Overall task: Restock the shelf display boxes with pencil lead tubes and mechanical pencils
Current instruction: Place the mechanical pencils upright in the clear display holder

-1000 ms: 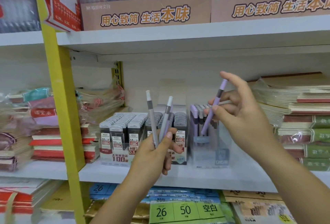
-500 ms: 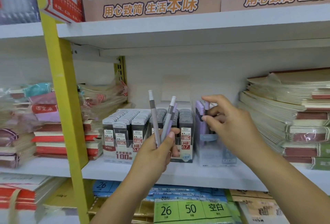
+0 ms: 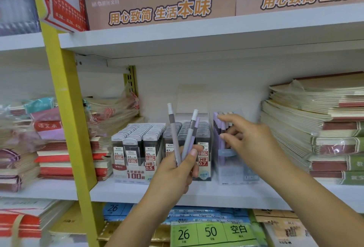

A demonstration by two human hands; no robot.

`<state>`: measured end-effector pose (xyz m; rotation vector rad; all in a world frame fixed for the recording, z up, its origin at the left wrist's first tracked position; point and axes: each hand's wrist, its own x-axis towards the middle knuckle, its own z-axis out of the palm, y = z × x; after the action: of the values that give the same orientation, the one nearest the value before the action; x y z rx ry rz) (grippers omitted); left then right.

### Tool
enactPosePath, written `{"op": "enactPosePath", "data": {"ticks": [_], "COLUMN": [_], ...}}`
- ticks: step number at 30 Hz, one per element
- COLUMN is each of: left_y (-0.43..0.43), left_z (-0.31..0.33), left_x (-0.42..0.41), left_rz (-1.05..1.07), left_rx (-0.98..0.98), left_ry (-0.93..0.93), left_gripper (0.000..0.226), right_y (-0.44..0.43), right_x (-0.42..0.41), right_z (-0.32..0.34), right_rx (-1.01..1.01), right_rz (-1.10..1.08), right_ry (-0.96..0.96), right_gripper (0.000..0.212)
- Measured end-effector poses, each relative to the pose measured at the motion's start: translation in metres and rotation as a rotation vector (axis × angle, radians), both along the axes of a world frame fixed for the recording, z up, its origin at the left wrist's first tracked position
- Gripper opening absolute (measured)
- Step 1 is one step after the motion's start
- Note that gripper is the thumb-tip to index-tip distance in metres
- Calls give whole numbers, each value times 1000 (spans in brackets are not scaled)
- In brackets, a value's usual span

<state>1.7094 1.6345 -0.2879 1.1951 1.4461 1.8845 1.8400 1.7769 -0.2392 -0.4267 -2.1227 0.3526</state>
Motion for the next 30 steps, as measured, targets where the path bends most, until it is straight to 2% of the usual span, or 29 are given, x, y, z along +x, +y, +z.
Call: {"op": "enactPosePath", "data": {"ticks": [4,6,8,9,12,13,15,17,19,21,24,30], "left_y": [0,0,0,-1,-1,0,0,1,1,1,4,3], "left_z": [4,5,6,6,7,6,5,3,1,-2,-6,-10], "left_x": [4,7,9,10,13,15,17,17,14,9,3,1], "left_rz": [-106,-151,-186,-204,-240,-246,-244,-211,-149,-80,-5,6], "left_rx": [-5,-2,-5,-8,-12,-20,-38,-48,-66,-106,-147,-155], "left_ry": [8,23,51,65,83,83,88,83,60,50,52,86], "left_gripper": [27,30,29,29,29,29,28,29,25,22,24,26], "right_y": [-6,-9,-13,-15,-28,-31,-35,-34,-28,-22,-13,-6], "right_x": [-4,-3,1,3,7,8,9,14,23,33,38,28], "right_z": [4,10,13,14,15,13,12,16,24,32,35,24], "right_rx": [120,224,217,123,-379,-492,-604,-571,-453,-302,-153,-84], "right_rz": [-93,-110,-77,-8,399,503,549,457,381,348,269,124], "right_ry": [-88,-3,126,167,149,156,223,346,507,568,439,162], "right_gripper": [36,32,31,30,25,24,20,16,15,19,25,24]}}
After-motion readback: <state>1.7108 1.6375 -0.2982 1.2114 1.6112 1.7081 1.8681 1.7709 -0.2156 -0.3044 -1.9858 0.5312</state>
